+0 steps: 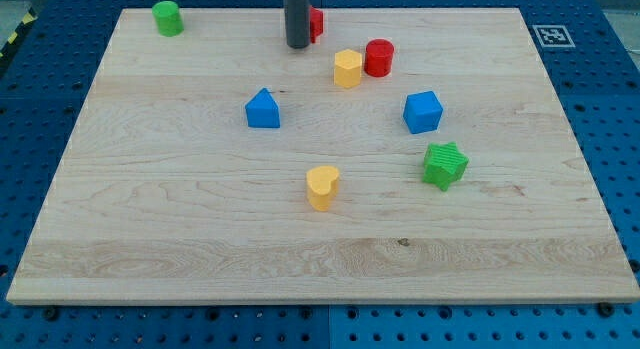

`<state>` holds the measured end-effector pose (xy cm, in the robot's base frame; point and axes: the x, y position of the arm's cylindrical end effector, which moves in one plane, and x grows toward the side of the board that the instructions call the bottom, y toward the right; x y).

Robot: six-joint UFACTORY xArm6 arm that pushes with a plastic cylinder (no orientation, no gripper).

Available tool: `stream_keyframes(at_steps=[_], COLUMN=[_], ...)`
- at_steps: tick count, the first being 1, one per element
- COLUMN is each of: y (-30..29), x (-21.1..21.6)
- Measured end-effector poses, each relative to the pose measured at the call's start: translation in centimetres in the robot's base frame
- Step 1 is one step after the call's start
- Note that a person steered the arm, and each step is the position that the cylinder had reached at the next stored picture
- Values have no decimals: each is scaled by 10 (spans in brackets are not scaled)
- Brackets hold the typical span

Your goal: Place the hexagon and triangle together

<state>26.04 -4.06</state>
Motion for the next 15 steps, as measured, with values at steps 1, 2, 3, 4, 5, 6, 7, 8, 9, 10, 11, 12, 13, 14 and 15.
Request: stream_keyframes(at_steps=[1, 2, 3, 4, 5, 6, 7, 8, 9, 10, 11, 12, 13, 14, 15], y=[-3, 12, 43, 49, 49, 49, 49, 52, 54, 42, 35, 5, -43, -75, -63], x=[-8, 2, 9, 9, 39, 52, 52, 60, 64, 71, 110, 100, 57, 97, 132])
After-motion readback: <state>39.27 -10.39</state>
